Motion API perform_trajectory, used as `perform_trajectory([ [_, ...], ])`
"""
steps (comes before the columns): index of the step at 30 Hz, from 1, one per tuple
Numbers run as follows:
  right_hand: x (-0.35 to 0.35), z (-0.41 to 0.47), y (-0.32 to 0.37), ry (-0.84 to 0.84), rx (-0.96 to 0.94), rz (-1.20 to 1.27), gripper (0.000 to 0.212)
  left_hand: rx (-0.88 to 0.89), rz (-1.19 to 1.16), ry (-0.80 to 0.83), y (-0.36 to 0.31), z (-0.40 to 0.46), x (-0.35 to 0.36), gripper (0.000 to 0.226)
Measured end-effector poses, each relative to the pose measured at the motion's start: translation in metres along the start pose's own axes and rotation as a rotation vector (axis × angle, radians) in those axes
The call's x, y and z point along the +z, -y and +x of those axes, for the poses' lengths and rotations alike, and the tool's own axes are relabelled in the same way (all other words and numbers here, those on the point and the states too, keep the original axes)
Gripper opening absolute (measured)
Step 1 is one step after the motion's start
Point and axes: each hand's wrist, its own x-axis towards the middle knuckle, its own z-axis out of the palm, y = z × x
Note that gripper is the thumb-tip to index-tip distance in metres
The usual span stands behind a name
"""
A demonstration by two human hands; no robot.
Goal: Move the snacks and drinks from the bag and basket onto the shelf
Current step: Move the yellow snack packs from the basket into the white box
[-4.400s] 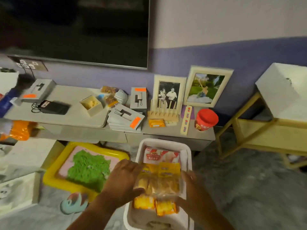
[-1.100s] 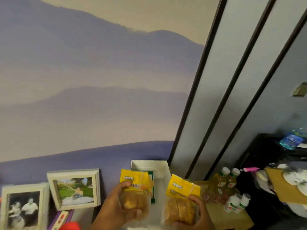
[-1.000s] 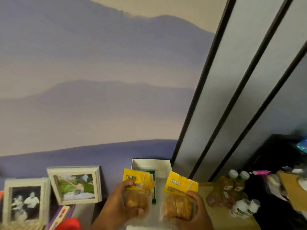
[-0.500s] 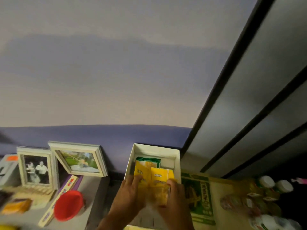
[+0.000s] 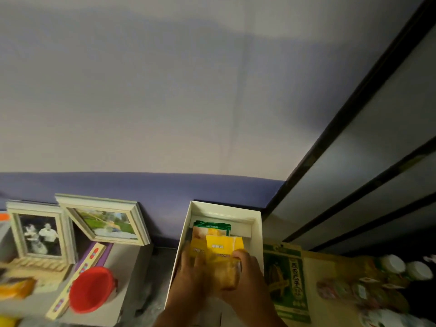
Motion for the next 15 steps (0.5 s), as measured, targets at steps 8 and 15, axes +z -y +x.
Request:
perform_trajectory([
  [8, 0.012, 0.004, 0.002, -0.12, -0.048, -0.406, 0.096, 0.155, 0.324, 0.007, -0.004, 0.006, -0.03, 0.11],
  [15, -0.003, -0.006, 0.021, -0.077, -0.014, -0.589, 0.068, 0.163, 0.175, -0.147, -0.003, -0.001, -0.089, 0.075],
])
